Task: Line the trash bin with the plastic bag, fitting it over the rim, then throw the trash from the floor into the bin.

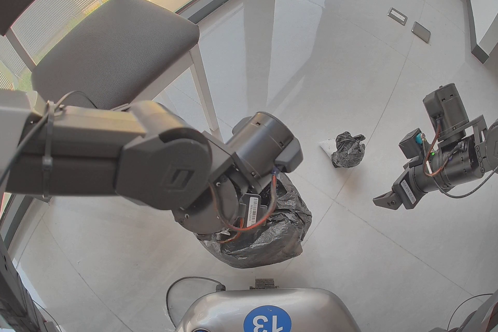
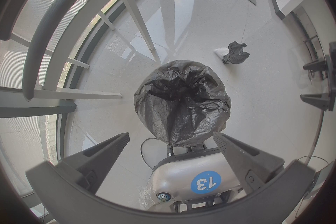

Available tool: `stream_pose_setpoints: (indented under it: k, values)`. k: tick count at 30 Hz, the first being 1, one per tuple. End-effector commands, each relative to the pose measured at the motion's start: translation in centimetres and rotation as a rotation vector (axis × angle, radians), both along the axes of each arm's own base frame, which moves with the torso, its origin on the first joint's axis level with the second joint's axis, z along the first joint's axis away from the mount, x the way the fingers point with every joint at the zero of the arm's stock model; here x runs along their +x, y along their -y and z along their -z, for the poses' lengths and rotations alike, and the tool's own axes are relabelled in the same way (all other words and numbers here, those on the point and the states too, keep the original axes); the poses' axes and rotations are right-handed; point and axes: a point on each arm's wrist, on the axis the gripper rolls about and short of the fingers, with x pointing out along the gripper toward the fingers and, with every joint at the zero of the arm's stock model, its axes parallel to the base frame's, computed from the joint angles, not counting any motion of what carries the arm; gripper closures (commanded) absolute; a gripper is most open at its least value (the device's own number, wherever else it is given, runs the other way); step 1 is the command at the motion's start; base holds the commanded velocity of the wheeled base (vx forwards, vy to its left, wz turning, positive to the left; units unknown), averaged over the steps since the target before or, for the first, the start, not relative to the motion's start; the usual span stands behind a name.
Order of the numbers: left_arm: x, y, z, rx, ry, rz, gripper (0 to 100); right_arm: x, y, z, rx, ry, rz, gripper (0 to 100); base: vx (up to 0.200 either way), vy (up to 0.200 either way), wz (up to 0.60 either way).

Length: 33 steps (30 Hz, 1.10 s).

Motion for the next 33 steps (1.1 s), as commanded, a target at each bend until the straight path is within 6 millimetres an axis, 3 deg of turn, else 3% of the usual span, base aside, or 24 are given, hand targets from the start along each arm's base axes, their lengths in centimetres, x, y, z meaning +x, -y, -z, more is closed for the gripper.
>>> stream_pose_setpoints:
  k: [1, 7, 11, 16, 21, 24, 27, 33]
  values:
    - [0.3, -1.8, -1.5, -0.046, 0.043, -0.037, 0, 0.5, 3.0, 1.7, -0.029, 0.029, 0.075, 0, 0.0, 0.0, 0.0]
    - [0.5, -4.1, -1.2, -0.038, 0.089, -0.04, 0, 0.3, 5.2, 4.1, -0.006, 0.071, 0.131, 0, 0.0, 0.0, 0.0]
    - [0.8, -4.6, -1.0, -0.075, 0.166, -0.013, 0, 0.3, 6.2, 4.5, 0.025, 0.063, 0.143, 0, 0.0, 0.0, 0.0]
    - [2.4, -4.0, -1.2, -0.241, 0.386, 0.095, 0, 1.8, 7.7, 5.3, 0.07, 0.078, 0.169, 0, 0.0, 0.0, 0.0]
    - [1.7, -4.5, -0.8, -0.38, 0.506, 0.246, 0, 2.8, 8.1, 6.0, 0.066, 0.09, 0.183, 0, 0.0, 0.0, 0.0]
    - [2.0, -6.3, 0.7, -0.33, 0.562, 0.323, 0, 4.3, 8.0, 7.1, 0.07, 0.09, 0.187, 0, 0.0, 0.0, 0.0]
    - [2.0, -6.4, 0.8, -0.337, 0.573, 0.334, 0, 5.5, 8.0, 7.9, 0.073, 0.097, 0.187, 0, 0.0, 0.0, 0.0]
    - [2.6, -6.4, 0.4, -0.347, 0.594, 0.317, 0, 9.1, 7.8, 11.6, 0.092, 0.136, 0.181, 0, 0.0, 0.0, 0.0]
